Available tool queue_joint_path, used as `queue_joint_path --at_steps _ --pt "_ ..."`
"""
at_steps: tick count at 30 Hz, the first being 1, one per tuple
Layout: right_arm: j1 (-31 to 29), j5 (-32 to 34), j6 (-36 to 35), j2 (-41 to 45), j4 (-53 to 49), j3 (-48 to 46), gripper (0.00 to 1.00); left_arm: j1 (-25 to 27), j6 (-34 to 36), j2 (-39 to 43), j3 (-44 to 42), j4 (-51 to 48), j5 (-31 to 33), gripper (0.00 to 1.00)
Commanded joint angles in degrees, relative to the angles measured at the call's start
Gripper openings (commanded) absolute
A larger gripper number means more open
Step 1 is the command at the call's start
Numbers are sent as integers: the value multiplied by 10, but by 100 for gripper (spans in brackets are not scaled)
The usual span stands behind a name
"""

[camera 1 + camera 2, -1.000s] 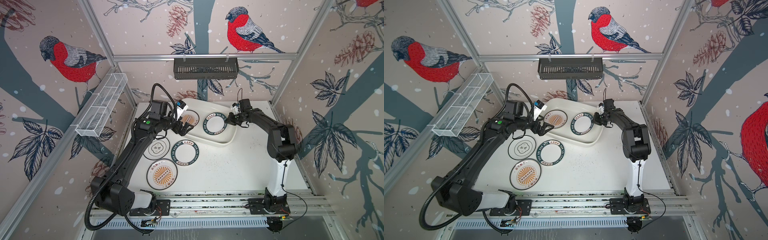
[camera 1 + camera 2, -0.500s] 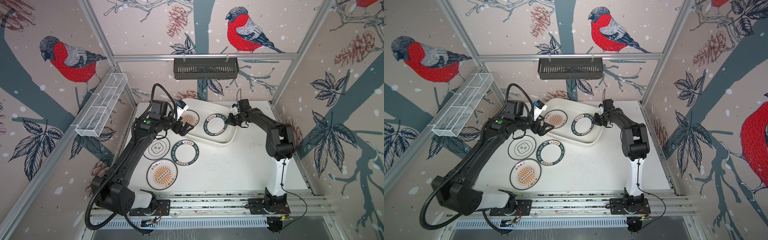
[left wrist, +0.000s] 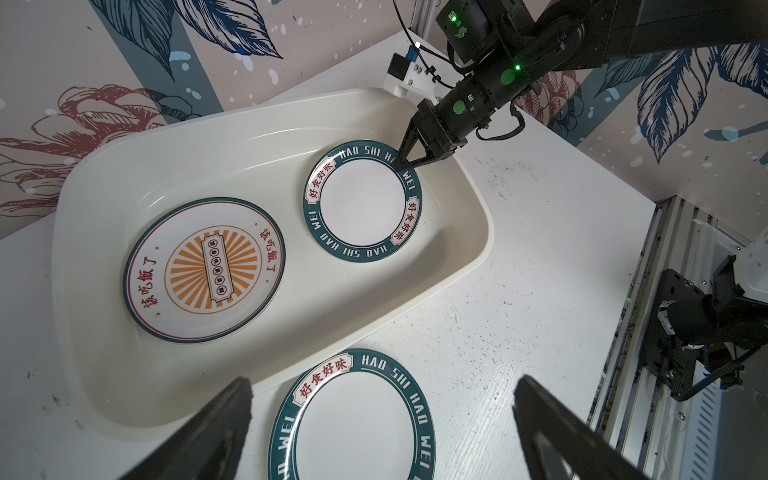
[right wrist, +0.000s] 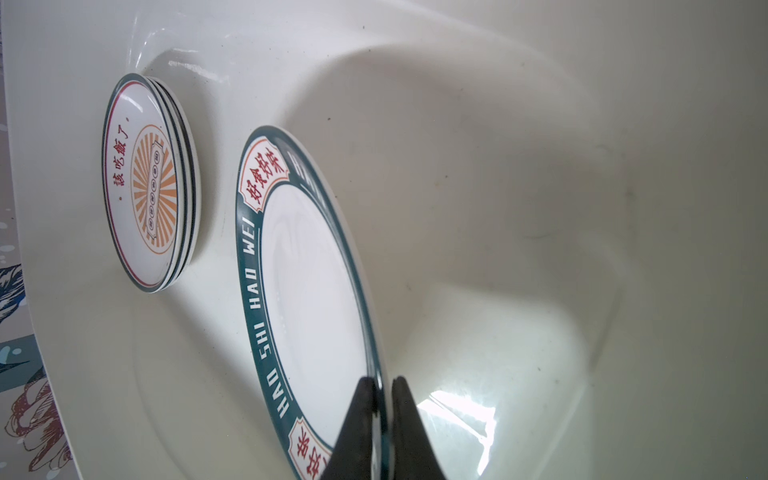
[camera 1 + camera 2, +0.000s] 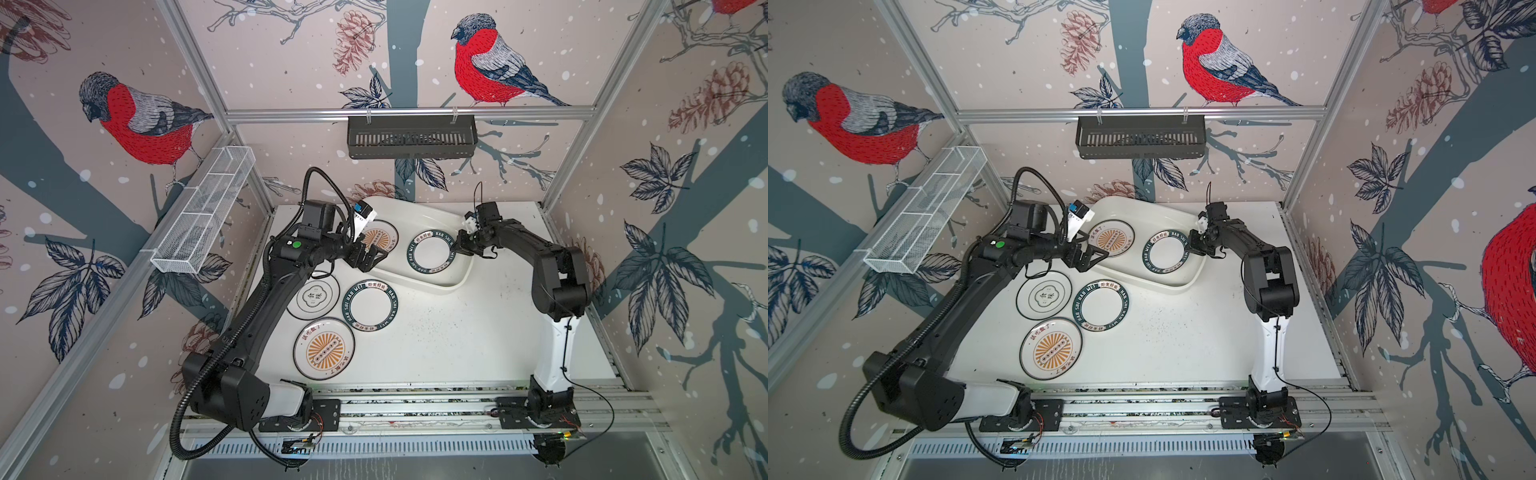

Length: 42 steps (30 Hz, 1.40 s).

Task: Place the plates into the plastic bin on the countertop
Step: 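Lower the green-rimmed plate into the bin beside the sunburst plate, then open the right gripper and lift it out of the bin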

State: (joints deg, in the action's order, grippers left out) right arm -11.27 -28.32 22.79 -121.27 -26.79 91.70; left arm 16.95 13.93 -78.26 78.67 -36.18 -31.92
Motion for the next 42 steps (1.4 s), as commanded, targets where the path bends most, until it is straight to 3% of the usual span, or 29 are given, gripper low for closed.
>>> queue_joint_path --at_steps 1,42 --pt "1 11 0 2 -2 -4 12 0 1 1 0 15 -12 97" --pt "6 22 -1 -15 -23 16 18 1 0 0 -3 16 -15 97"
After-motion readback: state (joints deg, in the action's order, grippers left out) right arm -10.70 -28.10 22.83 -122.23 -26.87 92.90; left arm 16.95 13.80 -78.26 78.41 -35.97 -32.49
